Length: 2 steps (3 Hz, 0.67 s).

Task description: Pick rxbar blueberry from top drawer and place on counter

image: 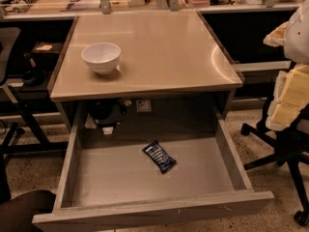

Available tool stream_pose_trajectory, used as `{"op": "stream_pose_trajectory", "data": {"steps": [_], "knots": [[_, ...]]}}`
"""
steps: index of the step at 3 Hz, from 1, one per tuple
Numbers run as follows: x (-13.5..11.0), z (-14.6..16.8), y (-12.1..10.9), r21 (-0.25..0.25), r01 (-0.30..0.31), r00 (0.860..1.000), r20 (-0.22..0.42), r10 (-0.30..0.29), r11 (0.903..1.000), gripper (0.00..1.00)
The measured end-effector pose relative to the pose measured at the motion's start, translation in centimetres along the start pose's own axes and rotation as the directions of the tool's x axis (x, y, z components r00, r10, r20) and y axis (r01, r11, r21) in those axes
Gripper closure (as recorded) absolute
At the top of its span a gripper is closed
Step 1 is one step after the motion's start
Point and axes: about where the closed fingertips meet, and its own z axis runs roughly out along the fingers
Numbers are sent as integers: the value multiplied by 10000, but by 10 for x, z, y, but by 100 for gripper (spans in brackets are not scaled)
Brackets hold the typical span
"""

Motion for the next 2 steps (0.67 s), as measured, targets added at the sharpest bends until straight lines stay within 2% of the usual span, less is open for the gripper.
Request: {"op": "stream_pose_trajectory", "data": {"steps": [1, 2], "knots": [[-4, 4, -1, 17, -12, 10000, -90, 13, 10000, 0], [-18, 34, 7, -503, 25, 9986, -535, -52, 9987, 0]]}}
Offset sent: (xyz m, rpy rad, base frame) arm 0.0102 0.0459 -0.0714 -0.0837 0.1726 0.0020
